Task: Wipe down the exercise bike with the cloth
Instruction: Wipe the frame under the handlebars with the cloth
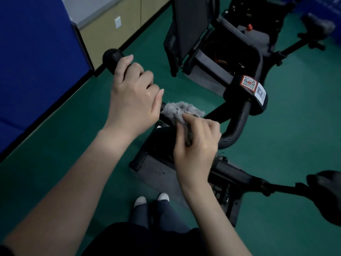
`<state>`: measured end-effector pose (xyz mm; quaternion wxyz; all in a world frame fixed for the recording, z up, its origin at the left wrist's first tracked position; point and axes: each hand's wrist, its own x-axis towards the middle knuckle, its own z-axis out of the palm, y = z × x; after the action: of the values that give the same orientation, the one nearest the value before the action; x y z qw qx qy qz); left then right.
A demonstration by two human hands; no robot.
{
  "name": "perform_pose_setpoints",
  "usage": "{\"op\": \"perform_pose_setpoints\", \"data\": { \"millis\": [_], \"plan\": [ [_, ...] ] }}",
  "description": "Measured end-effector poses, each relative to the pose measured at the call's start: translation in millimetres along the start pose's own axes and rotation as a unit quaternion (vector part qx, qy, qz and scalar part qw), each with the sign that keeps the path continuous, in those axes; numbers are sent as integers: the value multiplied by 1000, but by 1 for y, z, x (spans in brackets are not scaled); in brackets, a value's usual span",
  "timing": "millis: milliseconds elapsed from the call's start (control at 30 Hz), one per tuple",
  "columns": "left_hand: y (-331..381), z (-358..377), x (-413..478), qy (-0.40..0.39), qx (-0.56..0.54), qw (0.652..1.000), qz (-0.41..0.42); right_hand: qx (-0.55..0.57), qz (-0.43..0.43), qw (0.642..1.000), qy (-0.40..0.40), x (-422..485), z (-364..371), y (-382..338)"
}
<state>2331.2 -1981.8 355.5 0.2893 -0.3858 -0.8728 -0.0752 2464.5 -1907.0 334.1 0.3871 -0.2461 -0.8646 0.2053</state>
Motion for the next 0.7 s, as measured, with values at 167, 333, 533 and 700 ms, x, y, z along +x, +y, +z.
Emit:
{"op": "perform_pose_setpoints", "data": {
  "millis": [167, 333, 533, 700],
  "plan": [
    [-1, 4, -2, 10, 2, 1000, -3, -23, -53, 998, -31, -6, -8, 20],
    [-1, 6, -4, 19, 0, 1000, -4, -22, 0, 1000, 1, -18, -28, 44],
    [-2, 8, -5, 31, 17, 999, -1, 10, -1, 1000, -11, -7, -28, 47],
    [-3, 10, -5, 38, 23, 999, 1, 0, 97, 993, 64, -7, -37, 66]
  ]
}}
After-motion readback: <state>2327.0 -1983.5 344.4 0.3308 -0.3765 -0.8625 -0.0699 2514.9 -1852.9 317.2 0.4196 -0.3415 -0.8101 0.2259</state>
